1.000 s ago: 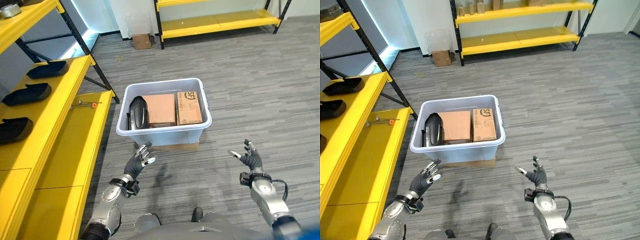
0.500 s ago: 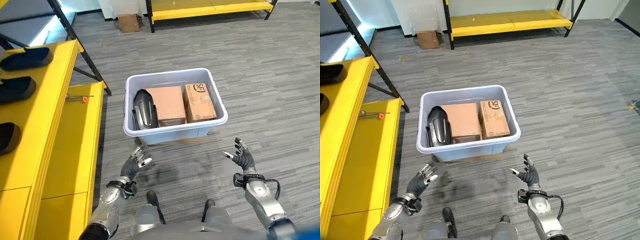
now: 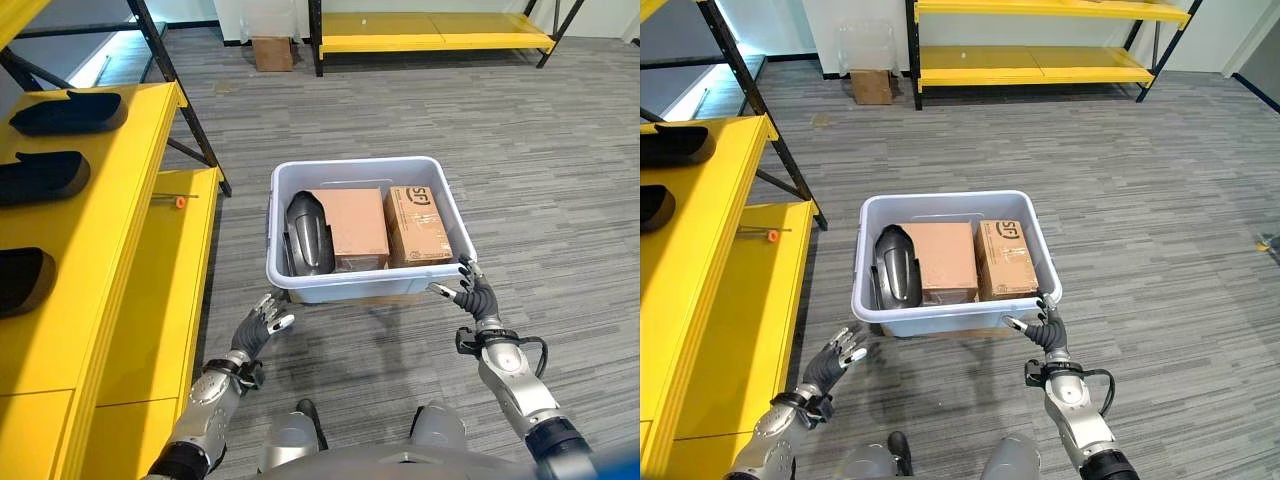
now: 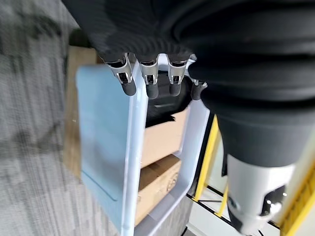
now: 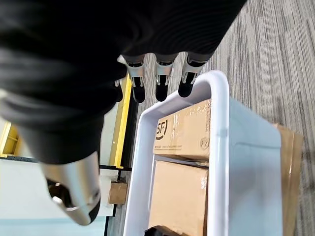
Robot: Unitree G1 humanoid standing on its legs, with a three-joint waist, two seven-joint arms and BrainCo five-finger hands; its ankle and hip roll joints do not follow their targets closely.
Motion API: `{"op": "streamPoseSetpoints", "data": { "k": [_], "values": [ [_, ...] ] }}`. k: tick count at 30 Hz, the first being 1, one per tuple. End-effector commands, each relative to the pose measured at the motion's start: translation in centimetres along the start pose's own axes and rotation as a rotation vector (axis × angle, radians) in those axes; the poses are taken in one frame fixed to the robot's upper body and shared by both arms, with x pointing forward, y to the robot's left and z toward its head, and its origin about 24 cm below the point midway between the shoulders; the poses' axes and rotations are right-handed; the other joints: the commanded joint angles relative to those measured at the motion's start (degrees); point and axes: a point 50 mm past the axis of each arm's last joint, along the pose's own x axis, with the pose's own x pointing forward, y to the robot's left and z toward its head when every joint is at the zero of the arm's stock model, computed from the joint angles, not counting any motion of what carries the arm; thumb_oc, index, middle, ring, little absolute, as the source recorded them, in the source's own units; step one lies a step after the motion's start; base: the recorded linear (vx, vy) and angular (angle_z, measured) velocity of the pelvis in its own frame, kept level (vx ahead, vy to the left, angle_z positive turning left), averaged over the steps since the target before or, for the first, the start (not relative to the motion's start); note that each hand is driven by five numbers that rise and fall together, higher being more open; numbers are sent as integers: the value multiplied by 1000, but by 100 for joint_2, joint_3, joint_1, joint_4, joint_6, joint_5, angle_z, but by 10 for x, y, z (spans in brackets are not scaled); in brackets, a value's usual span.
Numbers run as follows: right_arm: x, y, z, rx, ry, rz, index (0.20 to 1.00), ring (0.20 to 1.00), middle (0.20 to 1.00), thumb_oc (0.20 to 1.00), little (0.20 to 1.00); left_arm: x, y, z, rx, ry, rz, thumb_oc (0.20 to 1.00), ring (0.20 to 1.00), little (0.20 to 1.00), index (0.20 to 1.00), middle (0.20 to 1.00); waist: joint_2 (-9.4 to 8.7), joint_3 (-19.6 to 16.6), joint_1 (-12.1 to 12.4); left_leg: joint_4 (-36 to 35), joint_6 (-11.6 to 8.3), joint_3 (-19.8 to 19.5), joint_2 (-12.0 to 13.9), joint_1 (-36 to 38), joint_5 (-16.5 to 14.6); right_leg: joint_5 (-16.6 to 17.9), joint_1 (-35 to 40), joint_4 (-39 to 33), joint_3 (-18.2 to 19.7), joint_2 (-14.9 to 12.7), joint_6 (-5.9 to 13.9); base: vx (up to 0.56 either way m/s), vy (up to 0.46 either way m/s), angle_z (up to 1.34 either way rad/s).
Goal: Move parts from the plastic box to the shelf.
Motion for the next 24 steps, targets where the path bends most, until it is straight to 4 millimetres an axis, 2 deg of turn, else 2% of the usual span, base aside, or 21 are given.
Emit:
{"op": "streamPoseSetpoints", "data": {
  "k": [1,2,3,5,7,8,11,12,14,17,18,19,20,21,22,23,24],
  "values": [
    [4,-11,21,10,-122,-35,1000,1000,1000,1000,1000,6,-10,14,1,-71,-30,1000,1000,1000,1000,1000,14,-191,-56,82,-7,-416,-105,-341,-78,-29,489,-1403,-578,574,-238,146,-189,19],
    [4,-10,22,13,-128,-34,1000,1000,1000,1000,1000,8,-11,15,6,-73,-27,1000,1000,1000,1000,1000,-35,-168,-68,105,-26,-424,-104,-324,-132,213,489,-1863,-546,447,-195,235,-369,16],
    [3,-6,23,17,-144,-17,1000,1000,1000,1000,1000,8,-12,17,29,-84,-12,1000,1000,1000,1000,1000,-178,-72,-92,204,-68,-393,-45,-271,-332,895,396,-2603,-396,47,-13,239,-384,6],
    [1,-3,24,19,-153,-14,1000,1000,1000,1000,1000,6,-11,16,36,-86,-5,1000,1000,1000,1000,1000,-210,7,-94,260,-107,-331,84,-199,-453,1227,262,-2682,-313,-183,82,215,-335,1],
    [-1,-5,23,22,-158,-23,1000,1000,1000,1000,1000,1,-8,11,51,-68,-8,1000,1000,1000,1000,1000,-169,20,-45,322,-189,-360,239,-140,-501,944,489,-2806,-430,-153,131,249,-286,17],
    [0,-7,24,24,-163,-29,1000,1000,1000,1000,1000,-1,-8,8,59,-56,-13,1000,1000,1000,1000,1000,-182,34,-23,402,-214,-277,313,-192,-385,883,608,-2861,-588,-130,52,277,-324,20],
    [2,-10,26,-2,-167,-26,1000,1000,1000,1000,1000,-5,-8,3,44,-40,-14,1000,1000,1000,1000,1000,-167,-23,50,575,-362,-174,510,-179,-308,523,889,-2907,-829,55,-55,279,-312,9],
    [4,-12,27,-23,-161,-15,1000,1000,1000,1000,1000,-7,-9,3,44,-31,-21,1000,1000,1000,1000,1000,-149,-70,66,689,-401,-137,589,-195,-312,276,1001,-2861,-904,149,-118,241,-239,-27],
    [5,-14,27,-31,-162,-16,1000,1000,1000,1000,1000,-9,-7,1,52,-11,-16,1000,1000,1000,1000,1000,-139,-109,74,799,-424,-121,647,-199,-324,133,1066,-2799,-952,211,-194,203,-210,-19],
    [9,-24,36,-63,-205,-46,1000,1000,1000,1000,1000,-12,-2,-2,51,12,-15,1000,1000,1000,1000,1000,-132,-168,45,1295,-451,-79,821,-263,-453,-242,1138,-2502,-998,339,-416,238,-256,15],
    [10,-27,38,-65,-216,-67,1000,1000,1000,1000,1000,-13,-1,-3,46,17,-9,1000,1000,1000,1000,1000,-101,-178,35,1468,-500,-149,866,-230,-617,-406,1193,-2377,-935,382,-400,150,-190,34],
    [11,-29,40,-65,-223,-79,1000,1000,1000,1000,1000,-13,0,-2,44,15,-5,1000,1000,1000,1000,1000,-124,-174,28,1502,-457,-79,874,-281,-528,-342,1162,-2399,-978,388,-495,160,-198,8],
    [13,-33,42,-61,-232,-102,1000,1000,1000,1000,1000,-14,2,-2,48,17,12,1000,1000,1000,1000,1000,-124,-179,17,1708,-450,-68,912,-281,-632,-416,1188,-2334,-969,413,-550,225,-260,-12],
    [14,-40,43,-51,-231,-124,1000,1000,1000,1000,1000,-16,8,-1,131,26,43,1000,1000,1000,1000,1000,-80,-217,-15,2138,-495,-69,1004,-258,-885,-620,1277,-2238,-930,474,-558,334,-277,-17],
    [14,-44,43,-67,-225,-124,1000,1000,1000,1000,1000,-18,13,-1,127,43,54,1000,1000,1000,1000,1000,-25,-229,-46,2592,-600,34,1161,-361,-677,-706,1346,-2283,-944,579,-655,283,-246,-20],
    [13,-47,41,-92,-212,-128,1000,1000,1000,1000,1000,-18,18,1,119,43,74,1000,1000,1000,1000,1000,27,-191,-40,2844,-645,-2,1214,-698,-257,-676,1416,-2414,-916,706,-796,155,-64,-10],
    [12,-49,38,-106,-196,-126,1000,1000,1000,1000,1000,-18,22,4,117,17,90,1000,1000,1000,1000,1000,121,-150,-77,2549,-750,9,1368,-768,66,-774,1509,-2411,-859,822,-818,99,68,-6]
  ]
}}
